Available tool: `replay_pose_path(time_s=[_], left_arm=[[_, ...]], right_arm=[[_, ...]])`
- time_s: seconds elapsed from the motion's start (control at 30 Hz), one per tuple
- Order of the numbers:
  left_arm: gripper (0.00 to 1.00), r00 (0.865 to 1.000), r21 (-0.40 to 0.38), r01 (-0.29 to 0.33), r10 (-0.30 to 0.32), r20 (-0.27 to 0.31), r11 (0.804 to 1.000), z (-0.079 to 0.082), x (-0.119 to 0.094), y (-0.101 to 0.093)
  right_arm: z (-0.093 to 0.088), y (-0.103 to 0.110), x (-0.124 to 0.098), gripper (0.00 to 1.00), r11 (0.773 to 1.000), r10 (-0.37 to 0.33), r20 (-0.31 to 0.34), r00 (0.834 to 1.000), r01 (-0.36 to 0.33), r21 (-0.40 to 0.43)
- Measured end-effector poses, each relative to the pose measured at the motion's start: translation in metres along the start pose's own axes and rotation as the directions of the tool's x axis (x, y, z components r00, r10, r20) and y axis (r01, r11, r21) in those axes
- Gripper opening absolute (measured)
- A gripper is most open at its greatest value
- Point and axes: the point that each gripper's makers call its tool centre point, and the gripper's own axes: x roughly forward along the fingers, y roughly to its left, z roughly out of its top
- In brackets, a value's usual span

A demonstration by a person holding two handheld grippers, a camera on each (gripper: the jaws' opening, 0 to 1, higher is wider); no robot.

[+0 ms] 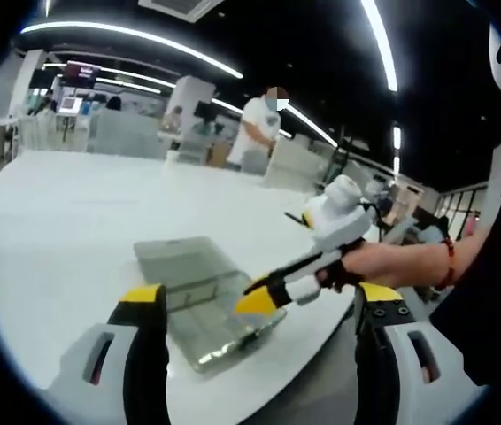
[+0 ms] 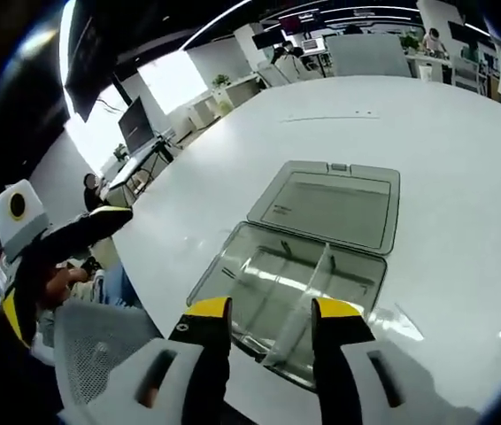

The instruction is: Insert the divider into the dual guide fixture by aligning both edges with the guide slots and pushing it downward to the bottom, including one-sided entry, uneven engagement, binding, and posture correction.

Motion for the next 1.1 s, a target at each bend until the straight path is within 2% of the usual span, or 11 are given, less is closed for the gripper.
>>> replay_pose_path(time_s=[0.23,0.37,0.57,0.7,0.9,1.0,1.1], left_arm=[[0.85,0.999,0.004,-0.047,0.047,-0.018,0.999,-0.003,-0.003,0.004],[0.84,0.995,0.012,-0.085,0.085,-0.048,0.996,-0.01,-0.005,0.007],[0.84,0.99,0.004,-0.128,0.128,-0.062,0.992,-0.018,-0.007,0.011],[0.82,0.984,0.005,-0.162,0.161,-0.076,0.987,-0.024,-0.01,0.014],[0.8,0.967,0.023,-0.224,0.226,-0.121,0.974,-0.036,-0.014,0.025],[0.79,0.962,0.016,-0.23,0.23,-0.145,0.973,-0.041,-0.015,0.027],[0.8,0.948,0.042,-0.257,0.26,-0.181,0.966,-0.047,-0.017,0.033]], right_arm=[[0.004,0.003,-0.006,0.33,1.0,0.014,0.029,0.999,-0.014,-0.005],[0.003,0.003,-0.011,0.34,1.0,0.014,0.037,0.999,-0.013,-0.021],[0.007,0.005,-0.019,0.36,0.998,0.023,0.067,0.997,-0.019,-0.052],[0.007,0.008,-0.025,0.36,0.997,0.034,0.064,0.997,-0.029,-0.074],[0.015,0.014,-0.035,0.35,0.994,0.047,0.093,0.995,-0.038,-0.098],[0.015,0.016,-0.037,0.35,0.991,0.051,0.093,0.994,-0.039,-0.125],[0.016,0.02,-0.041,0.35,0.99,0.065,0.102,0.993,-0.051,-0.133]])
